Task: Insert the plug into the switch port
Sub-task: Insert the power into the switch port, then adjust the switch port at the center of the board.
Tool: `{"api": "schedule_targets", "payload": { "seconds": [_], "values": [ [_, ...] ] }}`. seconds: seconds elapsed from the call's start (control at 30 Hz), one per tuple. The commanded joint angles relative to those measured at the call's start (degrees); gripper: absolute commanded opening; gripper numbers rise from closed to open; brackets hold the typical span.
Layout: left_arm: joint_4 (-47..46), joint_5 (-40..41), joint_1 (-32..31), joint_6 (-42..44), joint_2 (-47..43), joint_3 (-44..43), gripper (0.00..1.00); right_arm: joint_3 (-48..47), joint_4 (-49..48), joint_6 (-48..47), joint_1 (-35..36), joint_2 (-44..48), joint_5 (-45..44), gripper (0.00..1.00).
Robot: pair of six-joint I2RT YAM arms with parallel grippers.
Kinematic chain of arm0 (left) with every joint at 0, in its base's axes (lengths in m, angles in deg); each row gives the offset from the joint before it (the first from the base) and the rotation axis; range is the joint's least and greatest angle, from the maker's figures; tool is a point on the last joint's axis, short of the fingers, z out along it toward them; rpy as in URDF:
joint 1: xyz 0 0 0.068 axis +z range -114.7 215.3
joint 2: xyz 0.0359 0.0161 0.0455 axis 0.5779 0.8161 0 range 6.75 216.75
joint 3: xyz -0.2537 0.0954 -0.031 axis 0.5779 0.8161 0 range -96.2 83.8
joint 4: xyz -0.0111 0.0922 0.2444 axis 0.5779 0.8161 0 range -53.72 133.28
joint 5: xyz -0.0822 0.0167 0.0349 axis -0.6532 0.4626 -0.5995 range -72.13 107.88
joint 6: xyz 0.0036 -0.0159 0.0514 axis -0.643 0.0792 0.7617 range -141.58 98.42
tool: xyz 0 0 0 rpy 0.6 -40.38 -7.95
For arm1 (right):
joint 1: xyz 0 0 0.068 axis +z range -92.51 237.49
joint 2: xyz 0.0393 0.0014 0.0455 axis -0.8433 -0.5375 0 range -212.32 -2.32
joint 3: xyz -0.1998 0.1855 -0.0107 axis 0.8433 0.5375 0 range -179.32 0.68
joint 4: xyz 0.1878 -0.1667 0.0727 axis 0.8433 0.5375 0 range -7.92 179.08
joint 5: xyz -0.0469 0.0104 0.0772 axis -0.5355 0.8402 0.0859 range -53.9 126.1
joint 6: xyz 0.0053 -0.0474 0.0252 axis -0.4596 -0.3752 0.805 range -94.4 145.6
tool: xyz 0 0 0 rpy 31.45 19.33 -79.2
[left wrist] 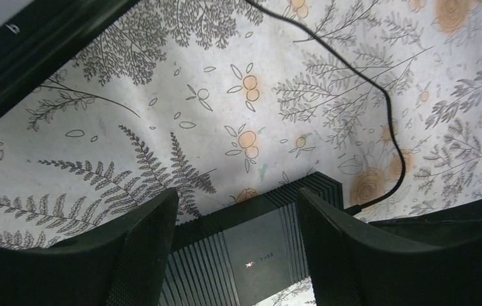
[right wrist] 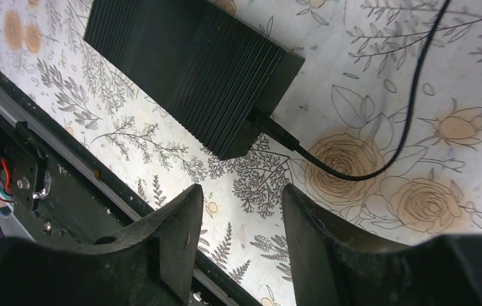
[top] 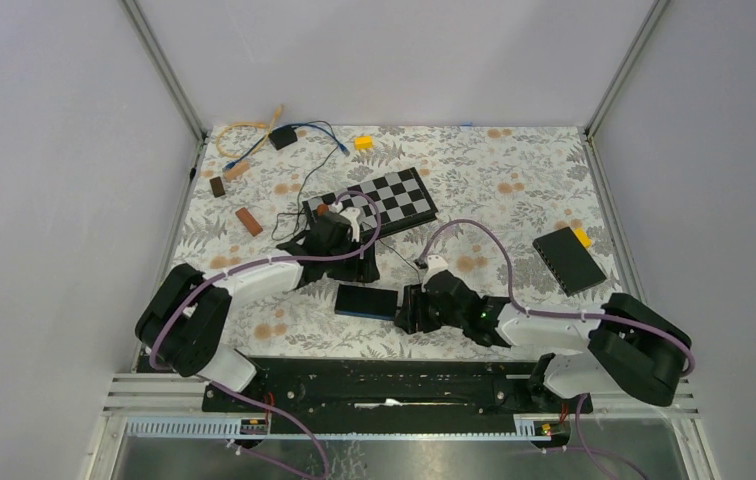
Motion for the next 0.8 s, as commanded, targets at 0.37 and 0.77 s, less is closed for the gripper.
{"api": "schedule_targets", "payload": {
  "seconds": [0.37, 0.77],
  "values": [
    [-1.0, -1.4, 0.2, -1.1, 0.7, 2.8, 0.63, -7.1, -0.2, -4.2, 2.9, -11.2, -4.4, 0.41],
    [1.7, -0.1, 0.3, -4.8, -7.5, 8.6, 0.62, -12.1, 1.6, -8.0, 2.9, -15.9, -9.1, 0.38]
  ]
}}
